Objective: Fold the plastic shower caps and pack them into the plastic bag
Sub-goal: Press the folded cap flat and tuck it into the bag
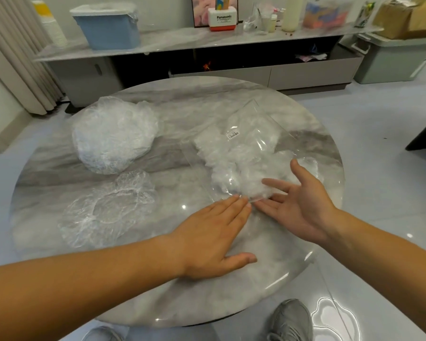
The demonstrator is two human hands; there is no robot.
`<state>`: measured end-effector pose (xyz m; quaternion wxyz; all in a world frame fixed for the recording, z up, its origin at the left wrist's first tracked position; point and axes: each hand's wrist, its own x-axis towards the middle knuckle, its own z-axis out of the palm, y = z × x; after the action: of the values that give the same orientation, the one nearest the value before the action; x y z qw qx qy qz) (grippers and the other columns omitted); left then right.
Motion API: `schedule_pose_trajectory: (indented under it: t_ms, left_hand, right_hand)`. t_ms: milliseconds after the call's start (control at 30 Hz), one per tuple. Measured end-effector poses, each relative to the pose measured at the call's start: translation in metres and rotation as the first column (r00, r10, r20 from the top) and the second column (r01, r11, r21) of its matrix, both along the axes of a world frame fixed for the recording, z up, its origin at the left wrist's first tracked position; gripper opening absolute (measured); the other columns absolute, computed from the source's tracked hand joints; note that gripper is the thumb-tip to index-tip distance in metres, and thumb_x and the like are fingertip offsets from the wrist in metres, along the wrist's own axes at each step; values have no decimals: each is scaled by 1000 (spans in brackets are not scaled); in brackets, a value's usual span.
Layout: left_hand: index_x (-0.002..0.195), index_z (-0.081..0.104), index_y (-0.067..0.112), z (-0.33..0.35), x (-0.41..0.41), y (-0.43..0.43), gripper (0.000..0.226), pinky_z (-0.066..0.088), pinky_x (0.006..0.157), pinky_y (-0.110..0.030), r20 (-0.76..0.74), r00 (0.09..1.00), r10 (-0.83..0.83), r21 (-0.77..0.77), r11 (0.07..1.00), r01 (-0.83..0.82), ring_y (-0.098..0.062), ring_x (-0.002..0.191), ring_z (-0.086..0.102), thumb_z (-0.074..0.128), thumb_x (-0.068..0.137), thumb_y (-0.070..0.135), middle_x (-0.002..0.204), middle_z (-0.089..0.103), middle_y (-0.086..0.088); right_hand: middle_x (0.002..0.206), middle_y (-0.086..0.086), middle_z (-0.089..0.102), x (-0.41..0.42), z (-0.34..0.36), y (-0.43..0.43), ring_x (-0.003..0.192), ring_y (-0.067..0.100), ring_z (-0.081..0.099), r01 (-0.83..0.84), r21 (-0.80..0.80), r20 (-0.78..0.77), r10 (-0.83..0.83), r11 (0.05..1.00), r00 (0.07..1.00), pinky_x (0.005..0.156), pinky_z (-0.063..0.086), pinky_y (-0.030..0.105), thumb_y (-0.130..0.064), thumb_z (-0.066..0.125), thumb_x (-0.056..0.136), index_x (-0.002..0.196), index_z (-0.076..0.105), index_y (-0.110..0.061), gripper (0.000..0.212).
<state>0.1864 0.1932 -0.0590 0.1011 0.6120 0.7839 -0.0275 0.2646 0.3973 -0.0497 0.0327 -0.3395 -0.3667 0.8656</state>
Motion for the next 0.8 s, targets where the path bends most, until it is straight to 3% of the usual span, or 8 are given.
schedule_pose_trajectory:
  t_ms: [167, 400, 500, 600, 733, 800]
  left_hand:
    - [161, -10, 21, 0, -4, -3, 90, -2, 127, -41, 7, 1000, 3, -50, 999, -3, -15, 154, -18, 23, 96, 74, 168, -18, 0]
    - [160, -11, 28, -3, -4, -3, 86, -2, 127, -40, 14, 1000, -11, -70, 997, 12, -16, 153, -22, 21, 95, 74, 166, -23, -2]
    - [161, -10, 23, -3, -3, -4, 88, 1, 127, -40, 13, 1000, -14, -49, 999, 15, -16, 154, -19, 22, 96, 73, 167, -19, -2]
    - [161, -10, 20, -3, -2, -4, 91, 3, 127, -38, 22, 1000, -18, -21, 1000, 18, -16, 154, -17, 23, 96, 74, 168, -18, -3]
    - [161, -8, 20, -4, -2, -6, 90, 3, 127, -37, 31, 999, -19, -26, 999, 20, -15, 154, -17, 25, 97, 72, 168, -18, -3]
    - [161, -7, 24, -4, -4, -7, 87, 2, 127, -38, 34, 999, -19, -39, 999, 20, -16, 154, -18, 25, 97, 72, 167, -19, -2]
  right_hand:
    - [134, 28, 57, 6, 3, 4, 109, 47, 68, -8, -4, -22, 8, 1000, 1000, 107, 47, 53, -62, 60, 91, 130, 61, -6, 69]
    - [141, 13, 52, 26, 11, 1, 102, 50, 69, 41, 243, 79, -62, 969, 995, 97, 53, 56, -52, 59, 96, 137, 53, -17, 55]
    - [134, 15, 57, 35, 13, -2, 101, 46, 70, 8, 331, 154, -62, 944, 986, 96, 55, 53, -48, 57, 99, 127, 59, -10, 47]
    - [127, 23, 60, 37, 8, -8, 105, 41, 70, 10, 296, 181, -66, 955, 981, 95, 56, 49, -45, 55, 101, 119, 61, 0, 49]
    - [136, 24, 55, 27, 7, -18, 117, 41, 63, 41, 126, 123, -57, 991, 991, 100, 52, 49, -48, 50, 103, 127, 55, 6, 60]
    - [139, 24, 54, 23, 12, -20, 120, 41, 61, 30, 115, 110, -42, 993, 993, 100, 52, 49, -50, 48, 103, 132, 52, 4, 62]
